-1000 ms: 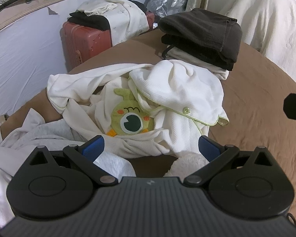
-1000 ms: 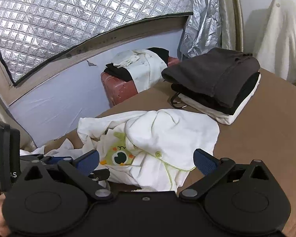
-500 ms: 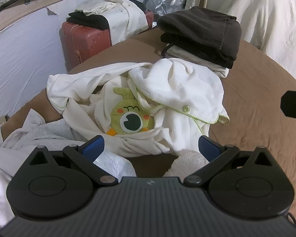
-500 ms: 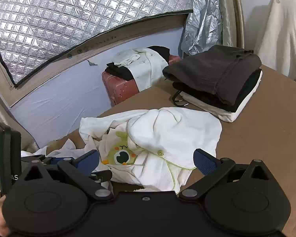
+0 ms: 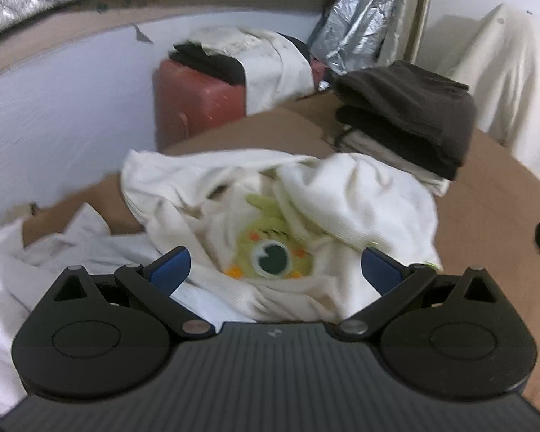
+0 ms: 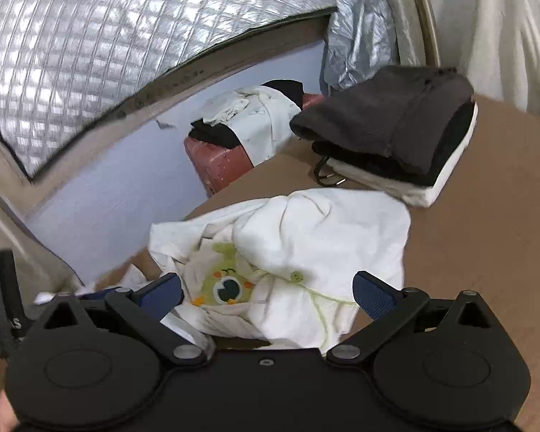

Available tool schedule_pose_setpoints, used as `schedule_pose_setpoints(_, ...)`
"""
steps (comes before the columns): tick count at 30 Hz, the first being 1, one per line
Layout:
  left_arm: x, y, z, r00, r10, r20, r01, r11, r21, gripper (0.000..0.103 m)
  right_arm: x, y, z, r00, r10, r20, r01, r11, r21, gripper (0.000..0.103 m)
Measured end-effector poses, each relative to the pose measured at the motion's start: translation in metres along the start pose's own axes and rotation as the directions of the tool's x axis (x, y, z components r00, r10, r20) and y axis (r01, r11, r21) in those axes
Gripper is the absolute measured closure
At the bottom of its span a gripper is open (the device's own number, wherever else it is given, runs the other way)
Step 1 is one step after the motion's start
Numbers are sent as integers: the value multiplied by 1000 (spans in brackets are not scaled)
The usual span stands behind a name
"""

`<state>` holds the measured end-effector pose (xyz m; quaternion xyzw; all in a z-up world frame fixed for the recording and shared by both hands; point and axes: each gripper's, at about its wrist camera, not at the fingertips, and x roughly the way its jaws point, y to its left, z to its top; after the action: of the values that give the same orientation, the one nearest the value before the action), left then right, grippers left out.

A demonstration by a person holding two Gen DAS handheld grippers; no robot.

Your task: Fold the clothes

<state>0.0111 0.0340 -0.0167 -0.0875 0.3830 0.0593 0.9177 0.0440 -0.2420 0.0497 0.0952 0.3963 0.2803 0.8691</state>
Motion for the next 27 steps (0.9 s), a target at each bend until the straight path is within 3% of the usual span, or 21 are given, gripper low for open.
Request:
schedule_pose_setpoints(10, 49, -1, 15, 996, 70, -47, -70, 998, 2, 3, 58, -62, -5, 1000, 4, 12, -5, 993, 117, 0)
schedule_pose_setpoints(14, 61, 7, 24, 989, 139, -45, -140, 990, -18, 1, 97, -84, -26, 994, -86, -63, 88, 996, 28, 17)
schedule_pose_setpoints(17, 80, 16, 31, 975, 222, -33, -224, 972, -75, 0, 118, -108, -37, 996, -57, -72, 63, 994, 91, 20)
schedule_pose_setpoints(22, 138, 15, 40, 962, 232, -146, -249, 962, -109, 0, 142, -139, -30, 997, -8, -80, 23, 981, 192, 16)
schedule_pose_setpoints(27, 177, 26, 35, 942, 255, -219, -292, 944, -153, 0, 165, -160, -15, 989, -101, -109, 123, 969, 215, 10)
